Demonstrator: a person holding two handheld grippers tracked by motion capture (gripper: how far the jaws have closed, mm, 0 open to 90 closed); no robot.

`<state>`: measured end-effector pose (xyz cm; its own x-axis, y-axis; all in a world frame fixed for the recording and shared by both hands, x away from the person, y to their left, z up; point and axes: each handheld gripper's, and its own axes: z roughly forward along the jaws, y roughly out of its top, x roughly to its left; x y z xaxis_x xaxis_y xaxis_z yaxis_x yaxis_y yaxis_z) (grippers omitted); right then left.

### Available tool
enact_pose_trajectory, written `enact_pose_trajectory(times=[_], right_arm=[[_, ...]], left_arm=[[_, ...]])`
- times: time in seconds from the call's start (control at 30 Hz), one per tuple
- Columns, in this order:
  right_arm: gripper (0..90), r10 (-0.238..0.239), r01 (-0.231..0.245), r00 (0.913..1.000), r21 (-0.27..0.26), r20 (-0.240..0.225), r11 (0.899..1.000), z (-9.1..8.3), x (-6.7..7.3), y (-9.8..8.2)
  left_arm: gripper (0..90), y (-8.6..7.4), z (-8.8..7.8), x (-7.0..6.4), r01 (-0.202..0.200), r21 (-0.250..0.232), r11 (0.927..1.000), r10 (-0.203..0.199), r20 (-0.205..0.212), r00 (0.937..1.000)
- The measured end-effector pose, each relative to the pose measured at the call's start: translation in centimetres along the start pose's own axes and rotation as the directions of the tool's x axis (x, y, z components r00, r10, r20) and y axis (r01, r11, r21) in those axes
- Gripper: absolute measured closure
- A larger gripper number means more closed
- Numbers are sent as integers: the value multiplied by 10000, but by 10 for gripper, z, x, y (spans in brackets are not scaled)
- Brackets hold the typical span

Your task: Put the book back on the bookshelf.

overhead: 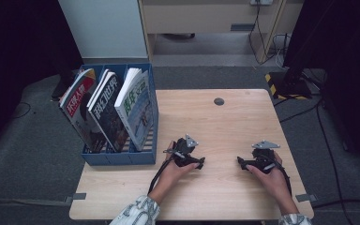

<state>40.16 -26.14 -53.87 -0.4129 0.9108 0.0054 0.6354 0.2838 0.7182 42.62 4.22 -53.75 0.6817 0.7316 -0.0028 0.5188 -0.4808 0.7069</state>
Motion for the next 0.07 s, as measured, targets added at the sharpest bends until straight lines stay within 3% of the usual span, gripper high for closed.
enact_pose_trajectory(times=[0.07], right_arm=[[80, 18, -18, 10000, 5, 0, 10000, 0, 0, 0]], left_arm=[[38, 0, 0, 0, 25, 3, 10000, -25, -21, 10000]])
